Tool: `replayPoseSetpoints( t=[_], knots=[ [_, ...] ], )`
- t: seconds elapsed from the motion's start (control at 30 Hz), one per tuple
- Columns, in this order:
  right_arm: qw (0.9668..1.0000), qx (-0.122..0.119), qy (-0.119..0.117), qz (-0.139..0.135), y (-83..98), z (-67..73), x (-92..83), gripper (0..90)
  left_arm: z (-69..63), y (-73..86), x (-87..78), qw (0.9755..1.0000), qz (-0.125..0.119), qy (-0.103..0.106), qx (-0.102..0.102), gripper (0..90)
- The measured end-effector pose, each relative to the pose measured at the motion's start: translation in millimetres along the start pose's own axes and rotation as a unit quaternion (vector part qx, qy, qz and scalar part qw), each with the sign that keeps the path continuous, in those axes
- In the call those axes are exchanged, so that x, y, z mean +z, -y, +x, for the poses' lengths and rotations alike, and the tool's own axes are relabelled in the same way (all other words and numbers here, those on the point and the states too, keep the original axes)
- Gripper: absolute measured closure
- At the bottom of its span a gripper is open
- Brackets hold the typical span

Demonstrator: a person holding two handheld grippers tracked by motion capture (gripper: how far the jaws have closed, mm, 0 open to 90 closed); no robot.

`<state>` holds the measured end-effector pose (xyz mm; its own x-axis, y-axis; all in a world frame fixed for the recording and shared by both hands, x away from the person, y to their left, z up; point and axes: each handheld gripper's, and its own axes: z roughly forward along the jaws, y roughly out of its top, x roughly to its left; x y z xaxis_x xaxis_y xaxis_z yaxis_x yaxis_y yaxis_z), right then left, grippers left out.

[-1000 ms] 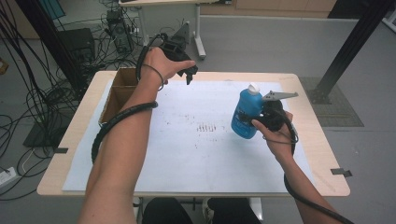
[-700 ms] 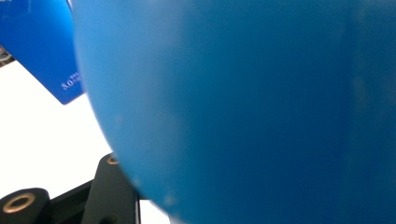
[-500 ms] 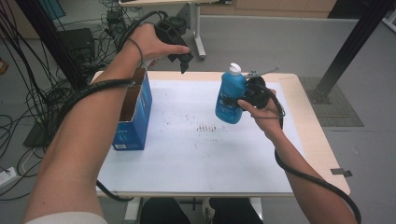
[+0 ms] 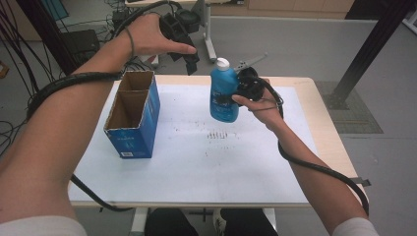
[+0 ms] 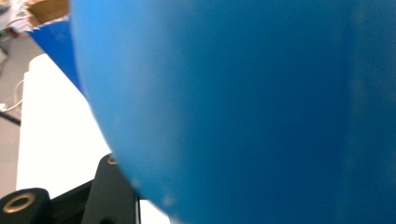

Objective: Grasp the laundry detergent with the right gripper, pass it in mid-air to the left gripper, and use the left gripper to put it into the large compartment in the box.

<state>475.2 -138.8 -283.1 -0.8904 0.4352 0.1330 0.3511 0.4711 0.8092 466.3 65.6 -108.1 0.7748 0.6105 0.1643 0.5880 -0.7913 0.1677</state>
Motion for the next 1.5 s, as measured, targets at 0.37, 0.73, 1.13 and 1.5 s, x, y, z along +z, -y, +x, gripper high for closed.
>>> replayPoseSetpoints(
  t=[0.37, 0.73, 1.13, 1.5],
  knots=[
    [0.9965, -0.054, -0.061, 0.020, -22.8, 26.0, 29.7, 44.4, -9.6, 14.2, -9.6, 0.9987, 0.006, 0.007, 0.050, 5.9],
    [0.9900, -0.087, -0.109, 0.023, -31.8, 39.7, 48.9, 44.4, -10.8, 23.2, -14.3, 0.9959, 0.014, 0.019, 0.087, 5.9],
    [0.9855, -0.095, -0.140, 0.015, -34.7, 46.3, 63.5, 44.4, -11.2, 21.7, -12.9, 0.9940, 0.008, 0.032, 0.105, 6.0],
    [0.9798, -0.112, -0.165, -0.002, -38.3, 51.8, 61.5, 44.3, -15.7, 18.8, -0.2, 0.9915, 0.029, 0.044, 0.119, 6.1]
  ],
)
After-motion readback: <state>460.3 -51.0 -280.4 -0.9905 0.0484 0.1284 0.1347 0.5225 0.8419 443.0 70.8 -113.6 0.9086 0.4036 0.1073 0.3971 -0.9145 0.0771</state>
